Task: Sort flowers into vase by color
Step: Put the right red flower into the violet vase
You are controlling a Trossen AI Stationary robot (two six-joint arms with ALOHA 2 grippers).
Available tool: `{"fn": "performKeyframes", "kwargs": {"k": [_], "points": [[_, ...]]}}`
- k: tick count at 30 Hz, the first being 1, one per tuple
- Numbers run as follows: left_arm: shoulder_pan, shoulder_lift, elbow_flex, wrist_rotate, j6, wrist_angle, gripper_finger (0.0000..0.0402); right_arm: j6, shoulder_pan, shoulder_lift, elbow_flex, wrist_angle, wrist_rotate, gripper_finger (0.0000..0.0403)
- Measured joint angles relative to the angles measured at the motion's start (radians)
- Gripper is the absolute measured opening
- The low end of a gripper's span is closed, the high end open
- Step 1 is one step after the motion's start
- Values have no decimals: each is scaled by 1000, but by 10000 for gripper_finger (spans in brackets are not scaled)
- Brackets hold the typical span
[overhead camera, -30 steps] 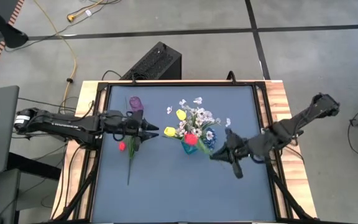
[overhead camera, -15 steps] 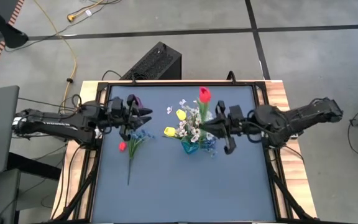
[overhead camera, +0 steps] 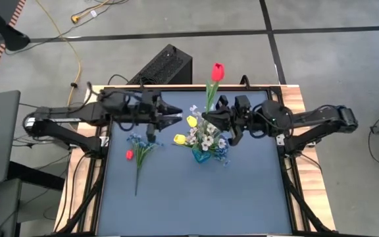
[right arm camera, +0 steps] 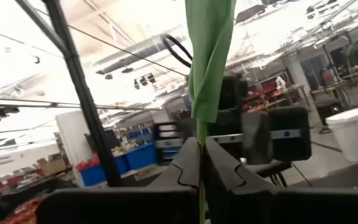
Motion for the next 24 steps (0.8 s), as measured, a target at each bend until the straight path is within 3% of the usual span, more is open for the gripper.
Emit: {"fn": "performKeyframes", "kwargs": {"k": [11,24], "points": [[0,185,121,92,-14,1,132,-32,-31,4,0,-6,26,31],[20,194,143,81,-89,-4,132,-50,-31,3,0,-50,26,32]]}}
